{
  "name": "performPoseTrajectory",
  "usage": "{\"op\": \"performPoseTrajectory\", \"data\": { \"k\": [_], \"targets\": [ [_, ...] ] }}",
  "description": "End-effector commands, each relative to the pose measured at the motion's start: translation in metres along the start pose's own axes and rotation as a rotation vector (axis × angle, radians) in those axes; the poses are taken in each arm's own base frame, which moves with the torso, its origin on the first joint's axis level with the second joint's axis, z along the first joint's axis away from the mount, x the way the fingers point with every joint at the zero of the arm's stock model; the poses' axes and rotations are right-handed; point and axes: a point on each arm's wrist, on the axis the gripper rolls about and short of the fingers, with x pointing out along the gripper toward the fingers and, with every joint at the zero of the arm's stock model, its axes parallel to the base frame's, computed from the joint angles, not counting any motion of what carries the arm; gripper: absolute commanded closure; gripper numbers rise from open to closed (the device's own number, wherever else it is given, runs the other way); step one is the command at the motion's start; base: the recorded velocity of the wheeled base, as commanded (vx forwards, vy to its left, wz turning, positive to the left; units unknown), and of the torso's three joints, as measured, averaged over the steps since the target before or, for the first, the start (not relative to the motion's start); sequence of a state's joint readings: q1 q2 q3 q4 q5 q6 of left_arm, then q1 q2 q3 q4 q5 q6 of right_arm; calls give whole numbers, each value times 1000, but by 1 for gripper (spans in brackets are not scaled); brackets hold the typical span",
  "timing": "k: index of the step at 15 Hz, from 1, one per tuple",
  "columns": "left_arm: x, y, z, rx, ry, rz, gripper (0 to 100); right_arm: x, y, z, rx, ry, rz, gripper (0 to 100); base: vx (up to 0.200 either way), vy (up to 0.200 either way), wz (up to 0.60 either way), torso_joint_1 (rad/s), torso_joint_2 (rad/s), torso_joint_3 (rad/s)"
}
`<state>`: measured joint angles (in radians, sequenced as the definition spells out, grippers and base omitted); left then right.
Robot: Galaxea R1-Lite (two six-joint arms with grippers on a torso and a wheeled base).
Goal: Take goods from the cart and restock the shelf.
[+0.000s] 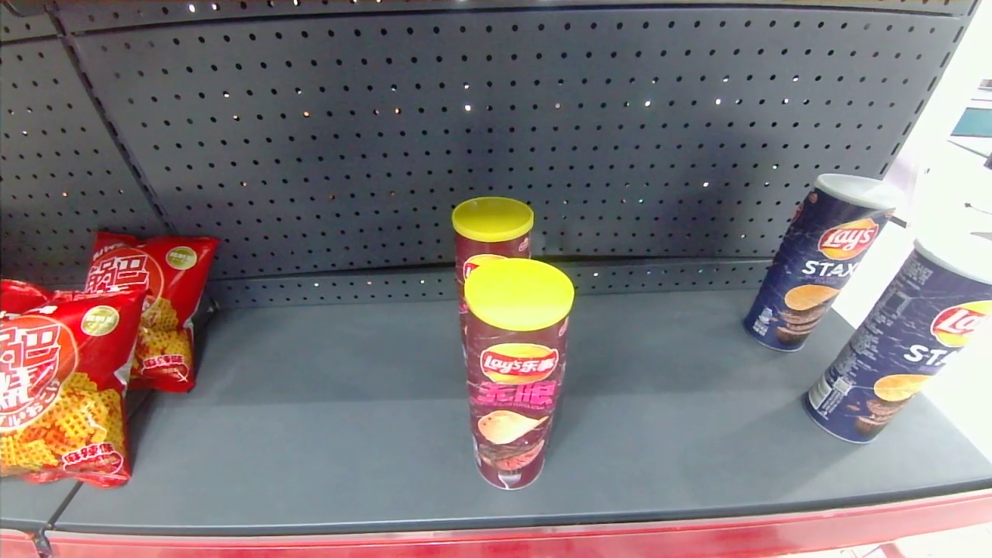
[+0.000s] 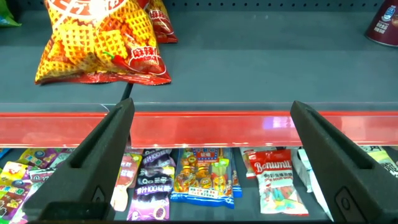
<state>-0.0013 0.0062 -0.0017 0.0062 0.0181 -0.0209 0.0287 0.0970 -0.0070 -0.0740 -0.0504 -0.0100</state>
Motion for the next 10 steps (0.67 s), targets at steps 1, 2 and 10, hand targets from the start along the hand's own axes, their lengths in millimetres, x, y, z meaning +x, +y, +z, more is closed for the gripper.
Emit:
{"op": "performPoseTrajectory", "data": {
  "k": [1, 2, 10],
  "targets": [
    [0, 0, 0, -1, 2, 0, 0, -2, 2, -3, -6, -19, -9, 0, 0, 0, 0, 0, 0, 0],
    [0, 0, 0, -1, 2, 0, 0, -3, 3, -4, -5, -24, 12, 0, 0, 0, 0, 0, 0, 0],
    [0, 0, 0, -1, 2, 0, 0, -7, 2, -11, 4, -18, 45, 0, 0, 0, 0, 0, 0, 0]
  ]
}}
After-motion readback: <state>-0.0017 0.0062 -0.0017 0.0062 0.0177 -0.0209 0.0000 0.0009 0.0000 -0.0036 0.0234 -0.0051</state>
